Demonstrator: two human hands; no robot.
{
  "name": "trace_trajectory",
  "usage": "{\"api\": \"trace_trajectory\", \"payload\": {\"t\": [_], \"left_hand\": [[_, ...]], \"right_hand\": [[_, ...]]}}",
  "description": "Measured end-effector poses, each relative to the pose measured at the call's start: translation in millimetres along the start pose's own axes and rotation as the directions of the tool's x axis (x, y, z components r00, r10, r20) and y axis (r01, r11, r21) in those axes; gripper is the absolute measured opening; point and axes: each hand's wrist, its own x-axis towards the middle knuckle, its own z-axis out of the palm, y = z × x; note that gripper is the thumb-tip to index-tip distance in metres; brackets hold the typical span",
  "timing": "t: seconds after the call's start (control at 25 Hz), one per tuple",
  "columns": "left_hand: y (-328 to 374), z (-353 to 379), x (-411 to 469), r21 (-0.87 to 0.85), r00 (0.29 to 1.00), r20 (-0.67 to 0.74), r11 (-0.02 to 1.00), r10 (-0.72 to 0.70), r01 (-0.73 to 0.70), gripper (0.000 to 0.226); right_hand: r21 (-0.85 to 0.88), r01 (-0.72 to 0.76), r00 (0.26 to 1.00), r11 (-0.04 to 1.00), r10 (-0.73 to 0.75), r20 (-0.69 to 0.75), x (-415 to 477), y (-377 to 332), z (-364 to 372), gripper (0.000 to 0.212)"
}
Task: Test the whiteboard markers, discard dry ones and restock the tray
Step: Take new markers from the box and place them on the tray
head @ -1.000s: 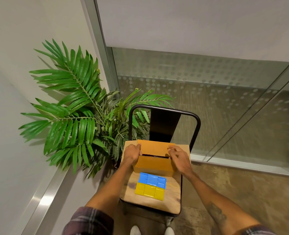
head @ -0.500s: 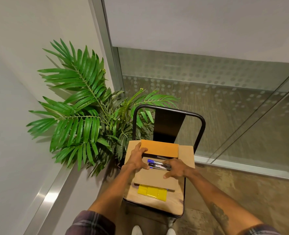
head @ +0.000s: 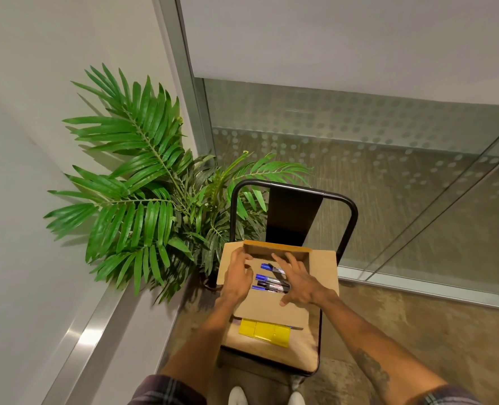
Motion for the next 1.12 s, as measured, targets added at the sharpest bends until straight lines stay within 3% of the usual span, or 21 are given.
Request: {"api": "trace_trajectory", "payload": {"t": [0.12,0.24,0.36,0.6,0.96,1.12], "left_hand": [[2.3,0.8,9.2,0.099,0.986,0.167,0.995,-0.003,-0.014,0.068],[2.4,-1.3,18.1,0.201,0.934,0.358,0.976,0.006,-0.083,0.118],[-6.8,-4.4,26.8,0.266,0.912,0.410,0.954,0.020,-0.140,0.148],[-12.7,-9.1,27.3,0.256,0.903,0.428,0.955,0.030,-0.153,0.154],[6.5,-16.8,25.1,0.310,0.893,0.449,0.941,-0.017,-0.138,0.153],[6.6,-15.4,24.4,0.334,0.901,0.431,0.935,-0.041,-0.117,0.152]], "right_hand": [[0.149,0.014,0.998,0.989,-0.004,-0.066,3.7,-0.5,-0.2,0.121],[0.221,0.009,0.991,0.975,0.022,-0.135,8.8,5.3,4.9,0.111],[0.223,-0.052,0.990,0.973,0.079,-0.114,18.9,9.0,10.2,0.106],[0.156,-0.202,0.976,0.967,0.212,-0.053,42.2,14.2,16.5,0.078],[-0.055,-0.185,0.982,0.981,0.183,-0.049,72.8,28.5,23.8,0.038],[-0.100,-0.206,0.978,0.973,0.201,-0.057,84.8,31.8,30.4,0.030]]}}
